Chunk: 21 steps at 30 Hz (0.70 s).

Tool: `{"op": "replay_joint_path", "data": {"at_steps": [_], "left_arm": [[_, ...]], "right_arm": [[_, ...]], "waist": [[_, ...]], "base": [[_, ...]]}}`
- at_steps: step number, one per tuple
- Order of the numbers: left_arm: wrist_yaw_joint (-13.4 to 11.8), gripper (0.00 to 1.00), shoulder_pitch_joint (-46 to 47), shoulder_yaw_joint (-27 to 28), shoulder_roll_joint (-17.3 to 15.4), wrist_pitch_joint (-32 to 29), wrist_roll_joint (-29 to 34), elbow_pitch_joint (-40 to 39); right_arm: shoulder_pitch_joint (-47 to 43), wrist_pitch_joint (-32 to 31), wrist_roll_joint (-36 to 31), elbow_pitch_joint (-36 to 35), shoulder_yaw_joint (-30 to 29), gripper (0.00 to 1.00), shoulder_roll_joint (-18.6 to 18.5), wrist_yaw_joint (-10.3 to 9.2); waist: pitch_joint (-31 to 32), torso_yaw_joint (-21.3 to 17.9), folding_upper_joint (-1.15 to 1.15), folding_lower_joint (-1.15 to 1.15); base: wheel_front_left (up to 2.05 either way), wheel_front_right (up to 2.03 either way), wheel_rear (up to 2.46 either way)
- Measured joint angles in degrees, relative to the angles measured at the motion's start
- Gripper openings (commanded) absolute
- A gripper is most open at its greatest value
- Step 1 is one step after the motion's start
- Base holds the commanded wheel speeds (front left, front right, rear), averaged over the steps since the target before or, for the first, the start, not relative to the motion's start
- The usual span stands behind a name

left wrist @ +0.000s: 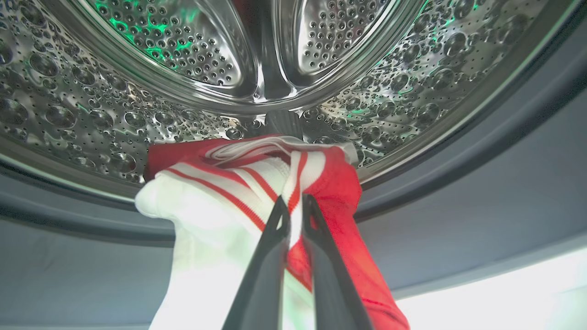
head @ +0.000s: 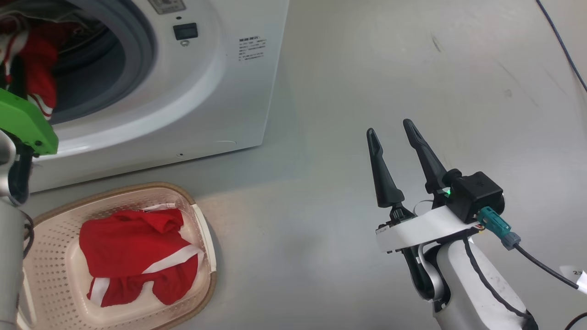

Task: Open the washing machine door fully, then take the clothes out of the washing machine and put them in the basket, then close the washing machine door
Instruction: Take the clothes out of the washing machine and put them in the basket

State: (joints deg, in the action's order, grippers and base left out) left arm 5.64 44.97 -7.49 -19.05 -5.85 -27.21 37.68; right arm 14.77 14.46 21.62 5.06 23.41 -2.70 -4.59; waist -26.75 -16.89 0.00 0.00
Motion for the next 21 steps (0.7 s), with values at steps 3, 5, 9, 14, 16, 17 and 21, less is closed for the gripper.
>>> {"op": "replay_joint_path", "data": {"at_steps": [3,5,9,14,16,17,21], "left_arm": [[0.3,0.00,-1.9,-0.6,0.6,2.7,0.0,-0.2],[0.6,0.00,-3.3,-0.8,1.1,4.4,0.0,-0.3],[0.8,0.00,-6.3,-1.9,2.2,7.7,0.0,-1.1],[1.2,0.00,-9.9,-2.4,2.4,12.0,-0.5,-2.3],[1.2,0.00,-11.2,-2.7,2.5,13.8,-0.5,-3.1],[1.2,0.00,-11.8,-2.7,2.6,14.6,-0.6,-3.4],[1.3,0.00,-14.3,-3.7,2.7,18.0,-0.6,-5.6]], "right_arm": [[-0.3,0.0,-0.6,0.6,-0.7,1.00,0.0,0.46],[-0.7,0.0,-0.7,1.0,-0.9,1.00,-0.1,0.52],[-2.0,0.0,-1.1,1.5,-1.3,1.00,-0.1,1.03],[-2.9,0.0,-1.2,2.2,-1.8,1.00,-0.1,2.02],[-3.4,0.0,-1.5,2.5,-2.1,1.00,-0.1,2.18],[-3.8,0.0,-1.5,2.6,-2.1,1.00,-0.1,2.27],[-4.9,0.0,-1.6,2.9,-2.7,1.00,-0.1,2.77]], "waist": [[1.4,1.4,0.00,0.00],[2.3,2.4,0.00,0.00],[4.2,4.3,0.00,0.00],[6.5,6.2,0.00,0.00],[7.4,6.8,0.00,0.00],[7.9,7.1,0.00,0.00],[9.5,8.2,0.00,0.00]], "base": [[0.00,0.00,0.00],[0.00,0.00,0.00],[0.00,0.00,0.00],[0.00,0.00,0.00],[0.00,0.00,0.00],[0.00,0.00,0.00],[0.00,0.00,0.00]]}}
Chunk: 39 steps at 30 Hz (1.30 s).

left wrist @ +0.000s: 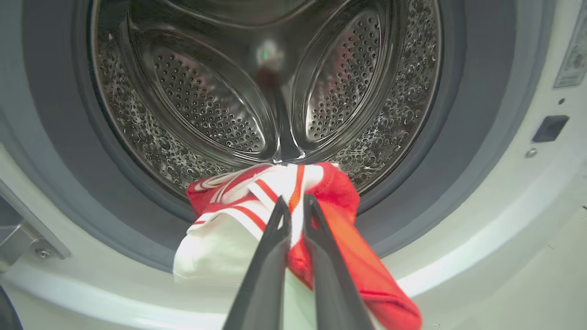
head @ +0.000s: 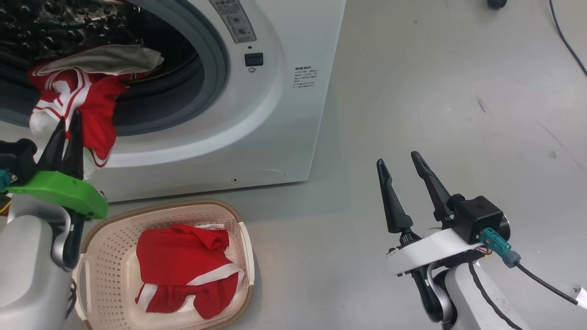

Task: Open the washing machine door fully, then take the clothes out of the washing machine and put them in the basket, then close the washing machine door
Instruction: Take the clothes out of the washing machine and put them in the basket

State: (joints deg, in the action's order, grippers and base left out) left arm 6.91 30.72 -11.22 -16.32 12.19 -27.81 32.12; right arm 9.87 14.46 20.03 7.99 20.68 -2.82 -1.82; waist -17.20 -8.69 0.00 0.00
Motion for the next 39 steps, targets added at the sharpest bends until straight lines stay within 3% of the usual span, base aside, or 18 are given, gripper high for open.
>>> {"op": "replay_joint_path", "data": {"at_steps": [16,33,39], "left_arm": [[0.0,0.00,-6.3,0.7,-0.9,2.3,0.7,-14.5],[0.0,0.00,-8.7,13.8,1.8,2.5,4.8,-41.8],[0.0,0.00,-14.2,11.3,2.5,2.6,4.1,-41.8]], "right_arm": [[-1.3,0.0,-1.0,0.2,-1.5,1.00,0.0,1.55],[-2.2,0.0,-1.1,-0.3,-2.8,1.00,0.0,2.25],[-2.2,0.0,-1.6,-0.3,-2.8,1.00,0.0,2.36]], "waist": [[3.3,2.7,0.00,0.00],[2.5,4.0,0.00,0.00],[2.3,4.3,0.00,0.00]], "base": [[0.00,0.00,0.00],[0.00,0.00,0.00],[0.00,0.00,0.00]]}}
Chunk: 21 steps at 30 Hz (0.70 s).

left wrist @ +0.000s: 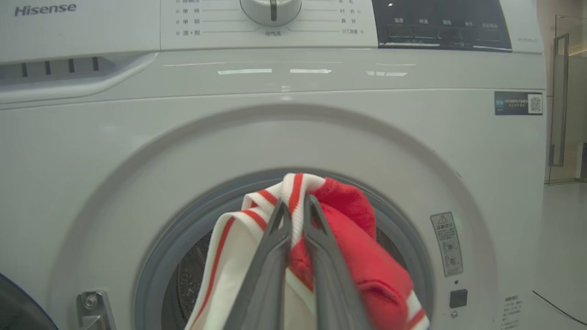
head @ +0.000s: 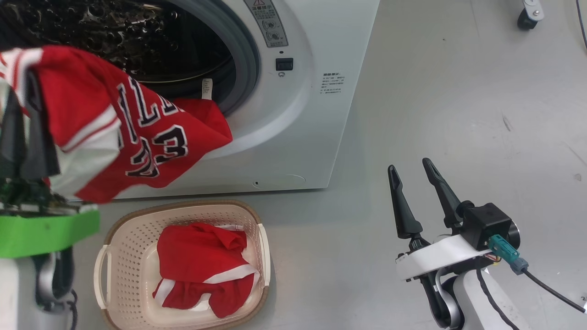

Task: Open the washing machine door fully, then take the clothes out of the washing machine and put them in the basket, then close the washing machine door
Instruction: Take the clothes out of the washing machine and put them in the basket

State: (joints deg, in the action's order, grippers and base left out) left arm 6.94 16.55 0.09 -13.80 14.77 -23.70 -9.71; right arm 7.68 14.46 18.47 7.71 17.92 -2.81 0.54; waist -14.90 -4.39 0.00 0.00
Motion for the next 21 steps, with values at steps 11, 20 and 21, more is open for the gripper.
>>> {"op": "replay_joint_path", "data": {"at_steps": [11,20,21], "left_arm": [[0.3,0.00,-12.7,-9.0,-3.2,-1.6,-2.8,12.3],[0.3,0.00,-14.3,-9.5,-3.9,-4.2,-3.5,21.8],[0.3,0.00,-14.3,-9.5,-3.9,-4.7,-3.5,22.6]], "right_arm": [[0.0,0.0,0.0,0.0,0.4,1.00,0.0,0.40],[0.0,0.0,0.0,0.1,0.7,1.00,0.0,0.40],[0.1,0.0,0.0,0.1,0.7,1.00,0.0,0.38]], "waist": [[-0.8,-0.1,0.00,0.00],[-2.1,-0.7,0.00,0.00],[-2.2,-0.8,0.00,0.00]], "base": [[0.00,0.00,0.00],[0.00,0.00,0.00],[0.00,0.00,0.00]]}}
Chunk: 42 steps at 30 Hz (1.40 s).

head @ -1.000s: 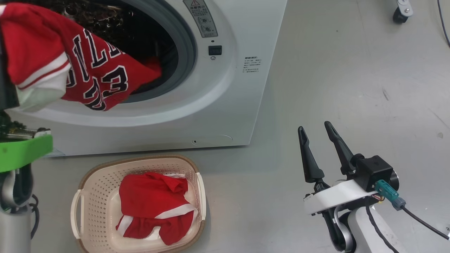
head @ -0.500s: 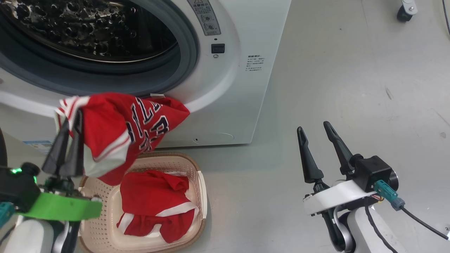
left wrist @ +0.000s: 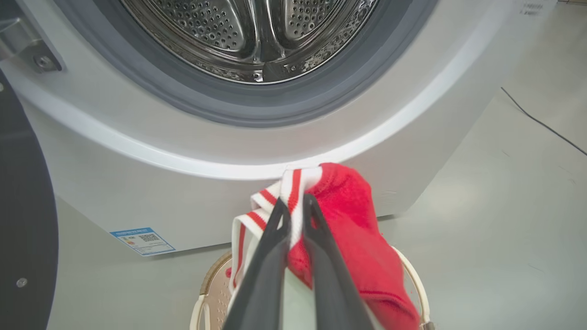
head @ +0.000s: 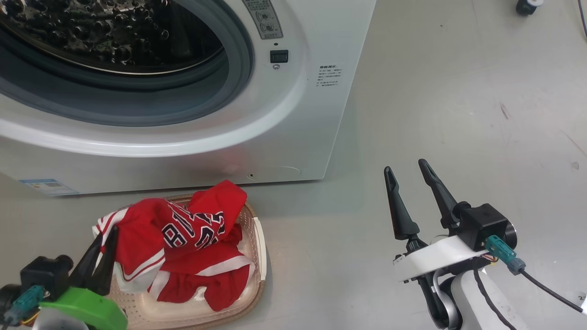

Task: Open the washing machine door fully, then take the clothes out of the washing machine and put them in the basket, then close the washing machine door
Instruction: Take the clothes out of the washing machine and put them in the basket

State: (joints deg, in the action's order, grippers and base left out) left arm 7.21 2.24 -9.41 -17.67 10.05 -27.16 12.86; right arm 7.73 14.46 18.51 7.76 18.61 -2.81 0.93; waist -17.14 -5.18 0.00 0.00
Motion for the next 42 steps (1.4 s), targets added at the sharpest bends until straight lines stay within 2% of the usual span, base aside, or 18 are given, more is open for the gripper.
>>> {"op": "replay_joint_path", "data": {"at_steps": [18,28,42], "left_arm": [[0.1,0.00,2.5,-7.3,-0.3,-7.3,0.0,12.6],[0.2,0.00,8.9,-7.2,-1.2,-8.3,-1.0,17.3],[0.2,0.00,16.5,-7.1,-2.2,-8.6,-3.0,24.1]], "right_arm": [[1.3,0.0,-0.6,-0.3,2.1,1.00,0.0,-0.05],[2.5,0.0,-1.1,-1.7,3.3,1.00,0.0,-0.67],[3.6,0.0,-1.2,-4.4,4.6,1.00,0.0,-2.61]], "waist": [[-4.0,-2.0,0.00,0.00],[-9.0,-4.6,0.00,0.00],[-16.4,-8.9,0.00,0.00]], "base": [[0.00,0.00,0.00],[0.00,0.00,0.00],[0.00,0.00,0.00]]}}
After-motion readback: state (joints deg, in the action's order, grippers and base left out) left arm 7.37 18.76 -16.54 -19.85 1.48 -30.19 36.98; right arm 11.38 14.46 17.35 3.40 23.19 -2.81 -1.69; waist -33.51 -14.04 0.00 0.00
